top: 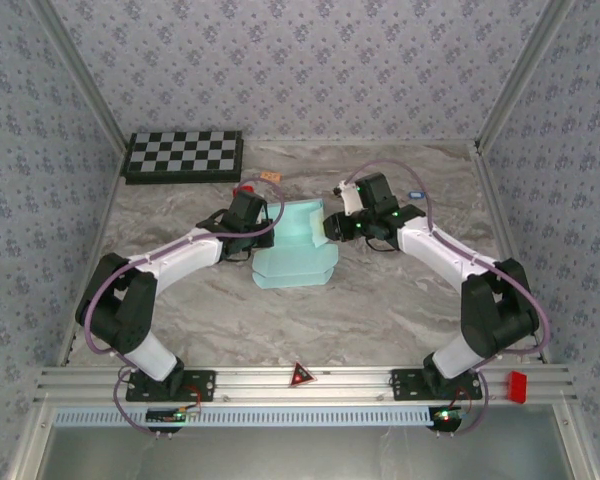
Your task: Fold the paper box
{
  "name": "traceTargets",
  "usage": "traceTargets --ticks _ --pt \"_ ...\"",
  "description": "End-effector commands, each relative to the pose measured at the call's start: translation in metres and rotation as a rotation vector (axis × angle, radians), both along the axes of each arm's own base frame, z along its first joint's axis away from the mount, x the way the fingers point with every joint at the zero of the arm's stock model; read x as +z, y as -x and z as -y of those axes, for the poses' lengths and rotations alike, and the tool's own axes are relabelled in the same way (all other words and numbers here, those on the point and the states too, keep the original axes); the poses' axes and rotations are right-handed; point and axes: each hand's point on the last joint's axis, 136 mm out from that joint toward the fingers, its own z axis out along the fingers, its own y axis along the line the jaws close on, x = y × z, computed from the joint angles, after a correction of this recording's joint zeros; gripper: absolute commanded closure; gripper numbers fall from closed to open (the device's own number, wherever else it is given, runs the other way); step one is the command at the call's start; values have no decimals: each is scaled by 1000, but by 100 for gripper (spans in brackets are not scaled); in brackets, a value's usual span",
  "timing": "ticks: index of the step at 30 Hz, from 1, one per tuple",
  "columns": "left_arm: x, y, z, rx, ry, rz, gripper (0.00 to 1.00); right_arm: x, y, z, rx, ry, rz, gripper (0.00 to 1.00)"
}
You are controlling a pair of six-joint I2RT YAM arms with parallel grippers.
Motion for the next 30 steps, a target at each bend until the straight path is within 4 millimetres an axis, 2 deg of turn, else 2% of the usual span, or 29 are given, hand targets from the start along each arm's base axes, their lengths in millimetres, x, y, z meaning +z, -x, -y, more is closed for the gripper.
traceTargets --ticks 1,11,26,27,30 --pt "19 -6 12 -25 47 28 100 8 0 -13 52 -26 14 65" --pt "19 -5 12 -27 46 26 100 6 2 -20 76 -25 11 62" --pt "21 -3 12 -35 52 29 100 -15 -19 -12 -27 192 93 59" --pt "21 -3 12 -34 51 27 100 -5 -26 -14 -39 195 121 59" --pt "21 -3 12 -36 51 26 100 -4 -31 -10 -70 238 149 58"
